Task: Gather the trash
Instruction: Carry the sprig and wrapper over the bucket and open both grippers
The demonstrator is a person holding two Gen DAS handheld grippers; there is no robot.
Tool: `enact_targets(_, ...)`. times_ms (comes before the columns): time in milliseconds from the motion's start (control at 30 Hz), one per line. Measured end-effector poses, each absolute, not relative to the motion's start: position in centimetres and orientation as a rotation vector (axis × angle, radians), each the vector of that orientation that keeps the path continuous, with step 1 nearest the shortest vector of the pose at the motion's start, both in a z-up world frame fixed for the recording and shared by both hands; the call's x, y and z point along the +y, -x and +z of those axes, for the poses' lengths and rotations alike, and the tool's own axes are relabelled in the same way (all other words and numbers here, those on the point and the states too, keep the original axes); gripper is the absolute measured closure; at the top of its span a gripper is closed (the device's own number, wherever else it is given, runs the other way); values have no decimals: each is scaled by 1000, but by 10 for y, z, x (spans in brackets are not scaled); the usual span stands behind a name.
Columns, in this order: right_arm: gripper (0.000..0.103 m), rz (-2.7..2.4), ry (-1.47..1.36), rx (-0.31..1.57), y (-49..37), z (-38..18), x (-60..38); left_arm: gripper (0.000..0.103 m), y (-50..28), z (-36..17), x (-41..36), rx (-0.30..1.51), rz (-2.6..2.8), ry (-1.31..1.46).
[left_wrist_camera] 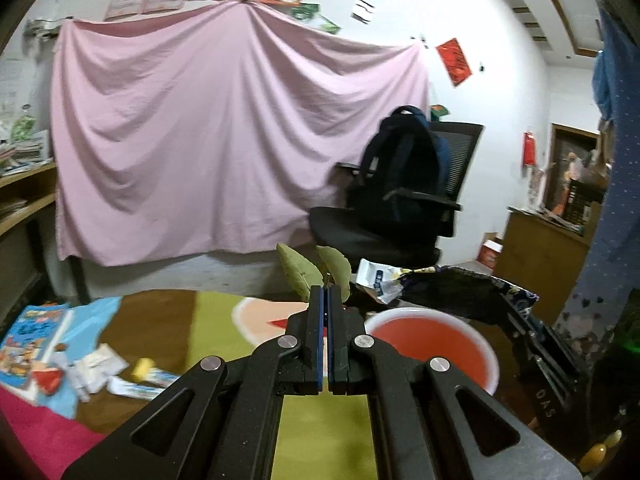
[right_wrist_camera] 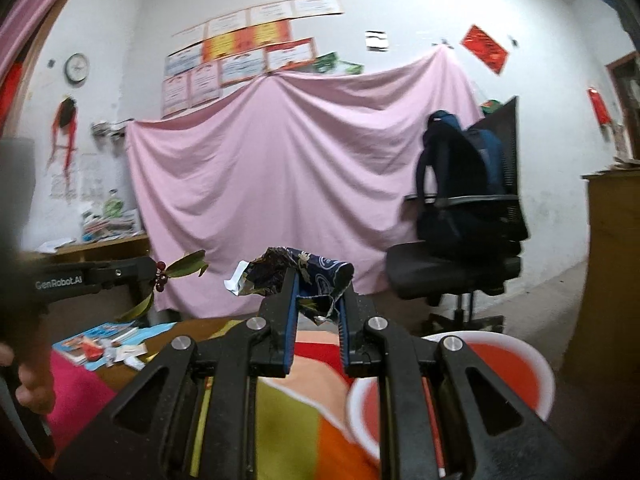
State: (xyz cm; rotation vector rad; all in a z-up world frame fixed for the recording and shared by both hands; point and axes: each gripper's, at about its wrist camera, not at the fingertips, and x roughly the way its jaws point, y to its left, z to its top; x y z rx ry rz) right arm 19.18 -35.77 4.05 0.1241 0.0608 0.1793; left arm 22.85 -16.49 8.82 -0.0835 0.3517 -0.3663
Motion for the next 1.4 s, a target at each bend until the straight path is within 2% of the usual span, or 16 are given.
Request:
enact_targets(500, 56, -5, -241, 252, -216, 11, -437, 103, -270, 55, -271, 508, -521, 91)
enact_targets(1133, 55, -91, -254, 447, -241, -28, -462, 103, -321, -3, -304, 777, -540, 112)
enact_targets(1400, 53, -102, -254, 489, -245, -36, -464, 103, -330, -15, -303, 825, -534, 134)
